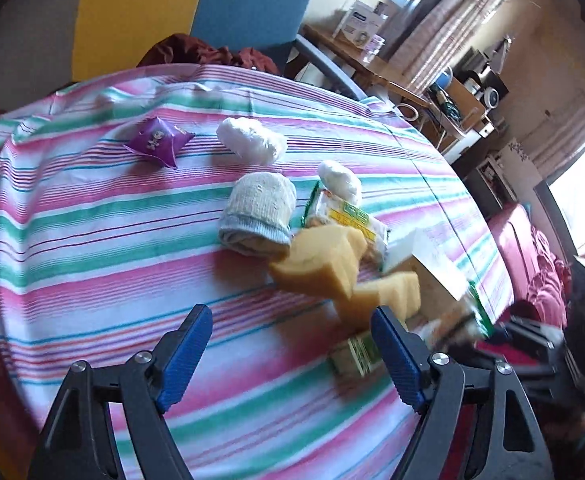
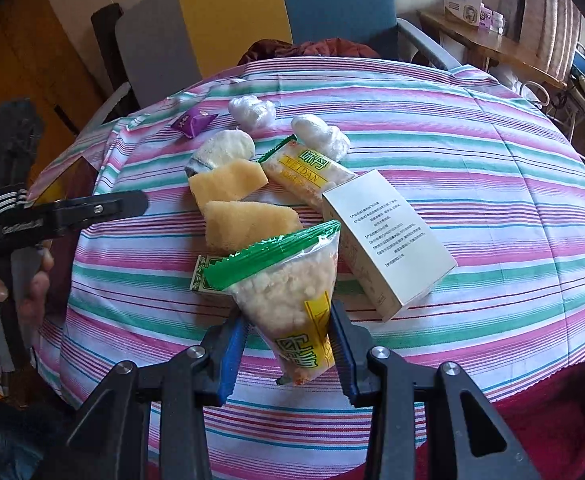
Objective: Organize objects
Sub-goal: 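Grasp a second sponge cake with the left gripper while the right gripper grasps the WEIDAN bag, then carry the second sponge cake into the tray and open the left gripper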
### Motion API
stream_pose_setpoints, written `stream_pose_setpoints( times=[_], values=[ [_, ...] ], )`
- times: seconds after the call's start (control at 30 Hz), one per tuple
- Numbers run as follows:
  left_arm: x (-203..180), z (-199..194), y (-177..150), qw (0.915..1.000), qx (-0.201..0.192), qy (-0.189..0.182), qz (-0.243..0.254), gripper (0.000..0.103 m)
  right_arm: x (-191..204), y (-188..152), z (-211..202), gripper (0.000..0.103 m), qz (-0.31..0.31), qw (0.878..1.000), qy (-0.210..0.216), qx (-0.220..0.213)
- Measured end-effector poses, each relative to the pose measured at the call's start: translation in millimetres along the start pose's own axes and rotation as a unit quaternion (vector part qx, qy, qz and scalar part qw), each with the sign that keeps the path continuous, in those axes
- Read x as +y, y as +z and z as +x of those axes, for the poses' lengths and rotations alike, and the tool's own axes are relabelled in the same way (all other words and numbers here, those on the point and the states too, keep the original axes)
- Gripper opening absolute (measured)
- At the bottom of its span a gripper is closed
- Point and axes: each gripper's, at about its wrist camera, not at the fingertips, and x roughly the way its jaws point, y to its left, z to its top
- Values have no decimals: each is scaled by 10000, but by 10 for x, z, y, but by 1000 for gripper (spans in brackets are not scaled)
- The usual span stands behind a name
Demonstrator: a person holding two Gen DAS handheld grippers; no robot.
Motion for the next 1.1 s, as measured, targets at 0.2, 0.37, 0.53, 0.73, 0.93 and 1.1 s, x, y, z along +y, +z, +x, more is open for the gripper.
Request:
stream_pose_setpoints(
  times=[0.2,0.37,0.53,0.73,0.93,1.1],
  values=[
    [-9,315,165,9998,68,-129,-133,90,-33,15,-7,39,134,9996,215,-99],
    [-75,536,274,9997,133,-169,-79,88,-42,24,1,39,190,9994,256,-136],
    [-126,686,229,9984,421,-384,36,61,-75,16,-21,39,297,9990,252,-222],
    [-64,356,77,9986,233,-446,135,55,-88,13,-33,39,346,9989,190,-241],
    [48,-188,-219,9990,-147,2,419,56,-100,9,-54,39,426,9986,51,-307],
    [255,-582,-455,9972,-430,420,444,56,-103,8,-57,39,460,9984,-99,-312]
  ],
)
